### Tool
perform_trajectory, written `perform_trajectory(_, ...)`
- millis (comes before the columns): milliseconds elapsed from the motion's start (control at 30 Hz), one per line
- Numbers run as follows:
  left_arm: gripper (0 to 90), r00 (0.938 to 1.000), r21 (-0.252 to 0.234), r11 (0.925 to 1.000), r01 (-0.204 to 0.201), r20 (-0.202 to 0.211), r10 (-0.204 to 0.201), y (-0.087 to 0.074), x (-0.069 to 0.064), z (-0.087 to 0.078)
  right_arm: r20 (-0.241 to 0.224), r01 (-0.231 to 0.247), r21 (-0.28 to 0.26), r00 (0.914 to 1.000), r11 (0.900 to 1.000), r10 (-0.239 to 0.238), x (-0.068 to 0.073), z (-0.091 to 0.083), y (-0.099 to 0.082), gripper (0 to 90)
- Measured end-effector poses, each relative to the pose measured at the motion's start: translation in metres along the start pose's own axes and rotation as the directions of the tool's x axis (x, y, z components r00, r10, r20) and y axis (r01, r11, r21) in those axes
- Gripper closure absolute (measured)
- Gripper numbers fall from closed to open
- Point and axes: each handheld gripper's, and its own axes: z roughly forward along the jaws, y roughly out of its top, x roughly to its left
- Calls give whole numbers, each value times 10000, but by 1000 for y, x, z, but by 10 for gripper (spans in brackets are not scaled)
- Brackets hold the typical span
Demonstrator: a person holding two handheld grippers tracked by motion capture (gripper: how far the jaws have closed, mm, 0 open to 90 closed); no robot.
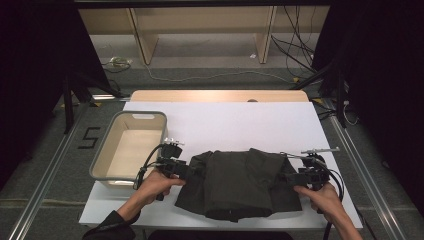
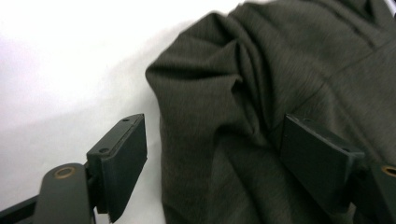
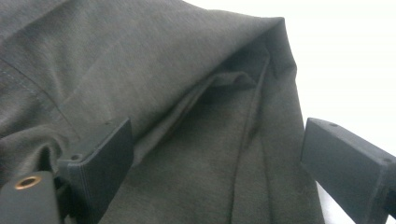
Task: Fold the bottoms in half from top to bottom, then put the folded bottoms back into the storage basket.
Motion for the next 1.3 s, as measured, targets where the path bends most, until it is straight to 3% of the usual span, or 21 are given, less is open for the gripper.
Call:
perform_trajectory(200,215,9999,454,9989,138,23,-139,-8,1,6,-48,-46,158,10000,9999,47,-3,3,0,96)
perform_trajectory(267,201,9999,583,9982,104,-3,-104,-9,0,7,-60,-58,211,10000,9998,59,-3,3,0,96)
perform_trajectory(300,184,9999,891,9960,-38,-139,50,-10,0,9,-78,-44,296,10000,9996,46,-3,5,-1,96)
perform_trajectory(467,159,9997,1063,9943,-85,-231,110,-12,0,12,-124,84,383,9999,9992,-79,-1,7,0,97)
perform_trajectory(667,151,9961,1451,9889,-330,-763,444,-18,-5,20,-162,199,454,9997,9988,-192,0,8,-1,96)
perform_trajectory(800,151,9952,1599,9860,-476,-765,604,-20,-7,22,-168,274,492,9995,9984,-267,1,9,-1,96)
perform_trajectory(933,167,9970,1731,9834,-540,-458,628,-20,-6,21,-21,321,564,9995,9979,-320,0,10,-1,89)
perform_trajectory(967,189,9956,1677,9835,-685,-520,782,-21,-7,21,300,350,693,9989,9970,-371,-2,12,0,89)
perform_trajectory(1067,368,9940,1612,9825,-935,-415,1014,-21,-7,20,335,234,779,9991,9967,-261,-5,13,0,88)
perform_trajectory(1100,428,9885,1606,9785,-1294,-574,1402,-22,-5,19,361,237,829,9990,9963,-267,-5,13,0,88)
perform_trajectory(1167,552,9904,1590,9799,-1203,-485,1295,-22,-3,18,382,274,906,9988,9955,-310,-4,14,0,88)
perform_trajectory(1200,552,9945,1542,9833,-969,-233,1017,-21,-1,17,382,274,906,9988,9955,-310,-4,14,0,88)
perform_trajectory(1300,750,9962,1443,9857,-873,159,859,-18,1,13,386,263,1099,9988,9936,-307,-3,16,-1,89)
